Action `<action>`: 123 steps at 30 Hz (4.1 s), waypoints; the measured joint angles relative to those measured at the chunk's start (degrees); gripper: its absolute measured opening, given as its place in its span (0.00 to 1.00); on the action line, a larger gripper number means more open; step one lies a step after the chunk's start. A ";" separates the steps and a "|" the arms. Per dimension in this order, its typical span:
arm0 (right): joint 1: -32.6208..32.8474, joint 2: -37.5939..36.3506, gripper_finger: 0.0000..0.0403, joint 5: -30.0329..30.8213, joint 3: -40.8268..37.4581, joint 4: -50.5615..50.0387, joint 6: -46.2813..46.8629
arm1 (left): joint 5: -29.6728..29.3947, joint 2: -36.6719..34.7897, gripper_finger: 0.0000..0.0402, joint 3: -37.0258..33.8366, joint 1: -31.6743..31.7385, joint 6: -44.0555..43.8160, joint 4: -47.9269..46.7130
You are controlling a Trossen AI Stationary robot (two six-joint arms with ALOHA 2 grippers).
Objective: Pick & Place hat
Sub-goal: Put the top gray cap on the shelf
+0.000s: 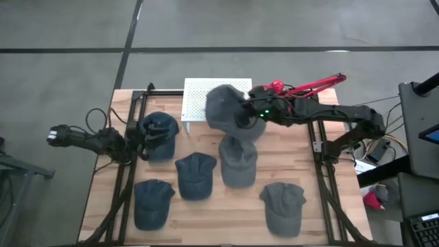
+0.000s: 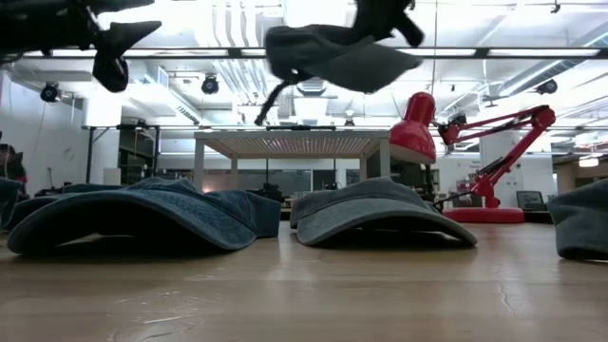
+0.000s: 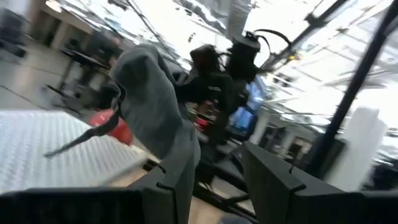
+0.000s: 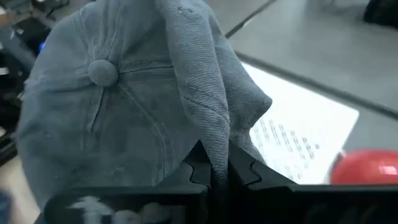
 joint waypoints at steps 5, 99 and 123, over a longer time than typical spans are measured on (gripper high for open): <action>0.00 5.70 0.02 5.70 4.18 5.23 -4.36 | -6.23 7.22 0.34 5.58 0.02 1.03 -0.03; -1.88 19.11 0.02 1.47 15.60 29.44 -21.38 | -38.42 38.96 0.66 29.67 5.22 2.84 -2.17; -1.86 18.19 0.02 -5.62 15.65 29.15 -21.31 | -29.29 39.36 0.46 29.65 9.95 -1.61 -2.34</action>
